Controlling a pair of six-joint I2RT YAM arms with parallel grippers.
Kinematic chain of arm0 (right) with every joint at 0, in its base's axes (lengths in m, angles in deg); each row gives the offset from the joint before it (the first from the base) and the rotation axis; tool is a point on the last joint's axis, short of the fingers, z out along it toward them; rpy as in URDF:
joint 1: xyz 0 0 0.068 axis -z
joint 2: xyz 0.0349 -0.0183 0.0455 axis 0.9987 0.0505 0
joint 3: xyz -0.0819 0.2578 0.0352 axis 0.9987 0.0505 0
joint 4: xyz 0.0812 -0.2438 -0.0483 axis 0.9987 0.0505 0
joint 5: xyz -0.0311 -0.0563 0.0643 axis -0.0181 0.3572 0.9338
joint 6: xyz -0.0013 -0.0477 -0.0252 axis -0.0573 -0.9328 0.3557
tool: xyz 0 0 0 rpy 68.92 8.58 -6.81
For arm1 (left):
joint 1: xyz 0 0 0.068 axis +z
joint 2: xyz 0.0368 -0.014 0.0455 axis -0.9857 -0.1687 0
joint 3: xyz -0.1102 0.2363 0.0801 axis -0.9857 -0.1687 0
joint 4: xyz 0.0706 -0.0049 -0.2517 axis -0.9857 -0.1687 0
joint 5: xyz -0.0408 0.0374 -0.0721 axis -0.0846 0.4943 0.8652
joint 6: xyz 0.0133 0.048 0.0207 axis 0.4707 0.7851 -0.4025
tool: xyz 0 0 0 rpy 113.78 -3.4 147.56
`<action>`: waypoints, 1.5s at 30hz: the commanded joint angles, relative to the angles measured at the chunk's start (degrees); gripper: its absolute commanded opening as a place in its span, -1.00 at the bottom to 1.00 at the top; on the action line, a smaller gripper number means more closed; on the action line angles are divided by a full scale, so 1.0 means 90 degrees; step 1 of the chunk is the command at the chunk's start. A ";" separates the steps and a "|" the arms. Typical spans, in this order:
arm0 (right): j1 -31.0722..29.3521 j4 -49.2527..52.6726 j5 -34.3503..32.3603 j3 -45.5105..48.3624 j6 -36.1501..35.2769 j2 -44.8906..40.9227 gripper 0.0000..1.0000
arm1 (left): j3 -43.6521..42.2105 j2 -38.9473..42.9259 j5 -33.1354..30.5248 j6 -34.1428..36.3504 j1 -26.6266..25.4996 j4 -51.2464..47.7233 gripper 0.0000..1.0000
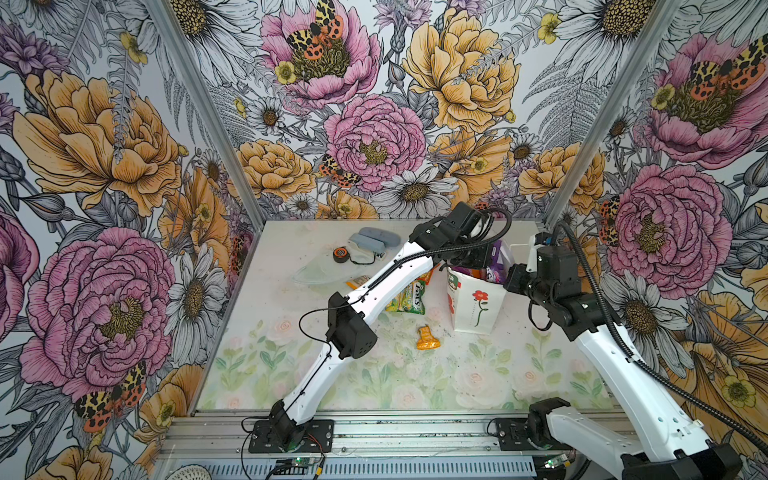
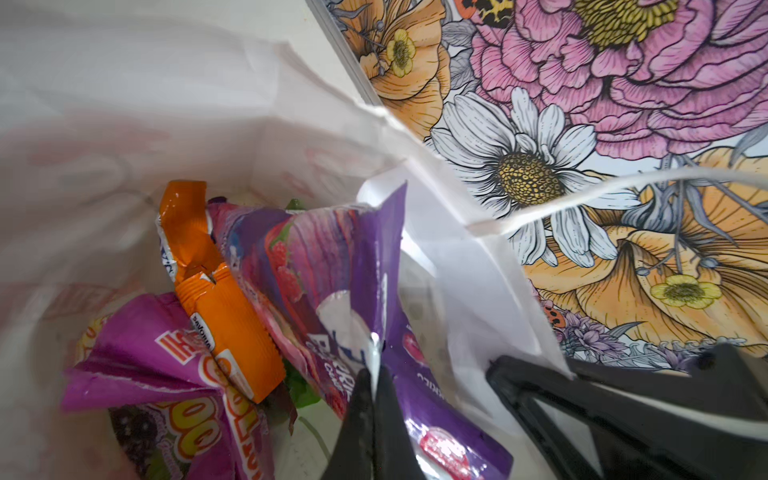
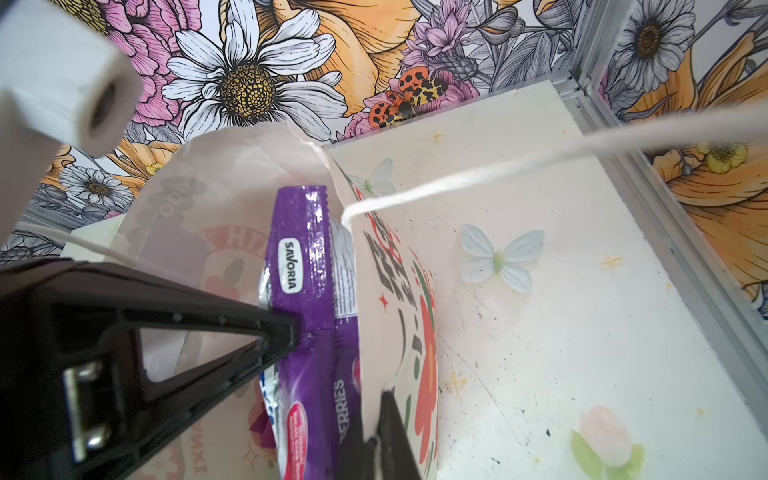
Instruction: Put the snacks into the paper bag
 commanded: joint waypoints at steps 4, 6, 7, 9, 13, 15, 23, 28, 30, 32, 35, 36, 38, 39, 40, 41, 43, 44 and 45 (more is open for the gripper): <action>0.0036 -0.0250 -0.0124 -0.0037 -0.0019 -0.0109 -1.00 | 0.0004 0.0344 -0.0986 0.0159 0.0027 -0.0033 -1.00; 0.0038 -0.0251 -0.0114 -0.0056 -0.0018 -0.0094 -1.00 | 0.0043 0.0338 -0.1037 0.0153 0.0023 -0.0038 -1.00; 0.0042 -0.0250 -0.0103 -0.0066 -0.0027 -0.0091 -1.00 | 0.0076 0.0338 -0.1035 0.0150 0.0023 -0.0038 -1.00; 0.0038 -0.0252 -0.0104 -0.0076 -0.0027 -0.0079 -1.00 | 0.0130 0.0347 -0.1025 0.0141 0.0006 -0.0038 -0.89; 0.0040 -0.0242 -0.0153 -0.0084 -0.0057 -0.0134 -1.00 | 0.0167 0.0392 -0.1061 0.0169 -0.0054 -0.0038 -0.65; 0.0042 -0.0247 -0.0161 -0.0061 -0.0065 -0.0157 -1.00 | 0.0139 0.0465 -0.1129 0.0189 -0.0084 -0.0039 -0.53; 0.0043 -0.0242 -0.0128 -0.0066 -0.0069 -0.0133 -1.00 | -0.0083 0.1095 -0.1506 0.0446 -0.0172 -0.0038 -0.35; 0.0041 -0.0238 -0.0085 -0.0085 -0.0068 -0.0123 -1.00 | -0.0311 0.1547 -0.1712 0.0652 -0.0182 -0.0038 -0.22; 0.0040 -0.0231 -0.0085 -0.0087 -0.0045 -0.0140 -1.00 | -0.0386 0.1711 -0.1725 0.0737 -0.0206 -0.0034 -0.22; 0.0036 -0.0222 -0.0094 -0.0087 -0.0027 -0.0152 -1.00 | -0.0531 0.1939 -0.1832 0.0814 -0.0246 -0.0038 -0.20; 0.0036 -0.0203 -0.0103 -0.0085 -0.0014 -0.0153 -1.00 | -0.0878 0.2349 -0.2237 0.1047 -0.0396 -0.0037 -0.12; 0.0037 -0.0201 -0.0118 -0.0077 -0.0016 -0.0153 -1.00 | -0.1044 0.2500 -0.2447 0.1104 -0.0449 -0.0038 -0.10; 0.0037 -0.0191 -0.0170 -0.0056 -0.0017 -0.0153 -1.00 | -0.1441 0.2896 -0.2844 0.1198 -0.0521 -0.0021 -0.08; 0.0041 -0.0195 -0.0181 -0.0047 -0.0017 -0.0153 -1.00 | -0.1632 0.3070 -0.3000 0.1231 -0.0531 -0.0011 -0.08; 0.0037 -0.0182 -0.0182 -0.0046 -0.0018 -0.0161 -1.00 | -0.1867 0.3269 -0.3181 0.1263 -0.0529 -0.0009 -0.07; 0.0051 -0.0189 -0.0172 -0.0051 0.0000 -0.0162 -1.00 | -0.2127 0.3459 -0.3296 0.1288 -0.0540 0.0000 -0.07; 0.0041 -0.0191 -0.0169 -0.0076 -0.0007 -0.0144 -1.00 | -0.2631 0.3906 -0.3658 0.1304 -0.0542 0.0072 -0.06; 0.0039 -0.0184 -0.0172 -0.0086 -0.0021 -0.0133 -1.00 | -0.2967 0.4134 -0.3771 0.1302 -0.0556 0.0178 -0.04; 0.0042 -0.0191 -0.0174 -0.0095 -0.0022 -0.0124 -1.00 | -0.3294 0.4324 -0.3892 0.1266 -0.0555 0.0320 0.00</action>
